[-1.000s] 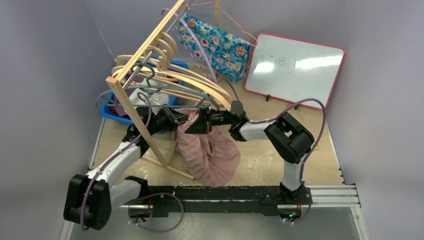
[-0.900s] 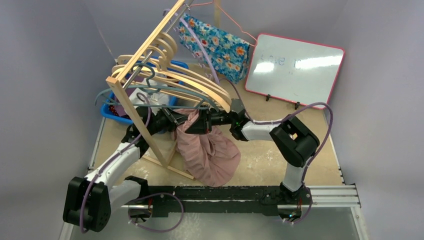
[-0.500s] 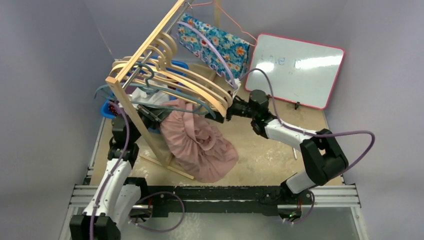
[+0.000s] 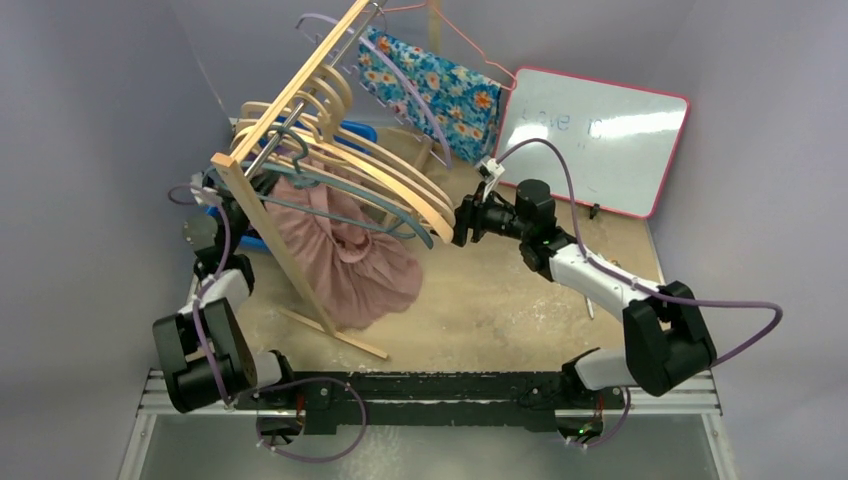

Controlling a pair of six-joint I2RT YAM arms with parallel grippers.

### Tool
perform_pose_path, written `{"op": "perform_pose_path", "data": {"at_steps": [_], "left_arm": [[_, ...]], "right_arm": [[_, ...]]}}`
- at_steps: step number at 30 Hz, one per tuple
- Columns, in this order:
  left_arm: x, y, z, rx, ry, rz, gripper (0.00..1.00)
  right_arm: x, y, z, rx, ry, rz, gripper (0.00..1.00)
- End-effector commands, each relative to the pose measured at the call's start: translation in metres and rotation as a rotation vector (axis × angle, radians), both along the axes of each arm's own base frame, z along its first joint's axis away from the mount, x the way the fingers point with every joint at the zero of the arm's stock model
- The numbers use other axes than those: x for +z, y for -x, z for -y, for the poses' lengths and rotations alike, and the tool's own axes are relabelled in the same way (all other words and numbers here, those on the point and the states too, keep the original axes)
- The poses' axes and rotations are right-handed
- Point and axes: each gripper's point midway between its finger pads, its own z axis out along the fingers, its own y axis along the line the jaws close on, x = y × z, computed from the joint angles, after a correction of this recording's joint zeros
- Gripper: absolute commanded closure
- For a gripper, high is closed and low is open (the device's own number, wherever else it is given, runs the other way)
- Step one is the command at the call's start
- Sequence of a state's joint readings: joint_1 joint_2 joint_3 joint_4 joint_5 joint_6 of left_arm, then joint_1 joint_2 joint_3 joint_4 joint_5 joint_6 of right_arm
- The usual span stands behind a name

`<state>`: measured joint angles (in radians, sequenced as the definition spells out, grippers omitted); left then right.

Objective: Remove the skirt from the hanger
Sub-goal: Pick up the skirt from the center of the board, then place the skirt in the bin.

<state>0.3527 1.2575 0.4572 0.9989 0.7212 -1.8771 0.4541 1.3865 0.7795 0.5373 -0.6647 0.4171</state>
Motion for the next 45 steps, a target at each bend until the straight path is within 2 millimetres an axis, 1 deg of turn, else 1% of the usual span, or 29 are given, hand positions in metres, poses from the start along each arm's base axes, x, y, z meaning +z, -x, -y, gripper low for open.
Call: {"op": "perform_pose_path", "data": {"at_steps": [1, 2, 5, 7, 10, 13, 16, 18, 20, 22, 24, 26, 27, 29, 31, 33, 36, 38, 40, 43, 44, 45], "left_arm": [[0.119, 0.006, -0.045, 0.107, 0.071, 0.36, 1.0], [0.123, 0.001, -0.057, 0.151, 0.065, 0.353, 1.0], [0.126, -0.019, -0.092, 0.283, 0.015, 0.285, 1.0], [0.131, -0.028, -0.111, 0.355, -0.017, 0.259, 1.0], [0.148, -0.042, -0.13, 0.431, -0.107, 0.247, 1.0], [0.171, -0.06, -0.139, 0.446, -0.201, 0.231, 1.0], [0.206, -0.062, -0.14, 0.452, -0.233, 0.289, 1.0], [0.223, -0.065, -0.141, 0.451, -0.237, 0.314, 1.0], [0.238, -0.067, -0.134, 0.434, -0.236, 0.347, 1.0], [0.25, -0.072, -0.12, 0.404, -0.245, 0.375, 1.0], [0.258, -0.078, -0.105, 0.373, -0.274, 0.386, 1.0], [0.259, -0.087, -0.091, 0.34, -0.291, 0.386, 1.0], [0.258, -0.09, -0.088, 0.329, -0.283, 0.387, 1.0], [0.257, -0.089, -0.084, 0.325, -0.272, 0.399, 1.0], [0.245, -0.091, -0.084, 0.329, -0.284, 0.378, 1.0], [0.219, -0.093, -0.082, 0.316, -0.302, 0.33, 1.0], [0.16, -0.095, -0.08, 0.301, -0.333, 0.229, 1.0], [0.11, -0.096, -0.078, 0.274, -0.372, 0.134, 1.0], [0.068, -0.094, -0.074, 0.249, -0.406, 0.062, 1.0], [0.015, -0.087, -0.069, 0.219, -0.447, -0.039, 1.0], [0.0, -0.083, -0.067, 0.21, -0.463, -0.066, 1.0], [-0.021, -0.078, -0.065, 0.199, -0.477, -0.115, 1.0]], "right_arm": [[0.007, -0.003, 0.007, -0.034, 0.038, 0.061, 0.38], [0.01, -0.003, 0.009, -0.042, 0.04, 0.07, 0.37], [0.017, -0.002, 0.012, -0.061, 0.039, 0.091, 0.36], [0.02, -0.001, 0.014, -0.072, 0.043, 0.103, 0.34], [0.021, -0.002, 0.018, -0.089, 0.054, 0.112, 0.32], [0.023, -0.001, 0.022, -0.103, 0.056, 0.12, 0.28], [0.025, 0.001, 0.025, -0.116, 0.056, 0.131, 0.26], [0.026, 0.001, 0.026, -0.124, 0.055, 0.135, 0.24], [0.026, 0.001, 0.027, -0.126, 0.055, 0.137, 0.24], [0.027, 0.001, 0.027, -0.127, 0.055, 0.14, 0.24], [0.027, 0.001, 0.027, -0.128, 0.055, 0.142, 0.23], [0.026, 0.0, 0.027, -0.129, 0.052, 0.142, 0.23], [0.027, 0.0, 0.027, -0.127, 0.051, 0.142, 0.23], [0.027, 0.001, 0.026, -0.123, 0.051, 0.14, 0.23], [0.028, 0.001, 0.027, -0.127, 0.053, 0.145, 0.23], [0.027, 0.001, 0.029, -0.136, 0.056, 0.148, 0.23], [0.026, 0.001, 0.032, -0.148, 0.068, 0.152, 0.22], [0.026, 0.0, 0.034, -0.158, 0.076, 0.155, 0.22], [0.027, -0.002, 0.036, -0.172, 0.082, 0.16, 0.21], [0.03, -0.01, 0.044, -0.223, 0.099, 0.166, 0.19], [0.031, -0.015, 0.048, -0.254, 0.109, 0.163, 0.18], [0.032, -0.019, 0.054, -0.286, 0.118, 0.162, 0.16]]}}
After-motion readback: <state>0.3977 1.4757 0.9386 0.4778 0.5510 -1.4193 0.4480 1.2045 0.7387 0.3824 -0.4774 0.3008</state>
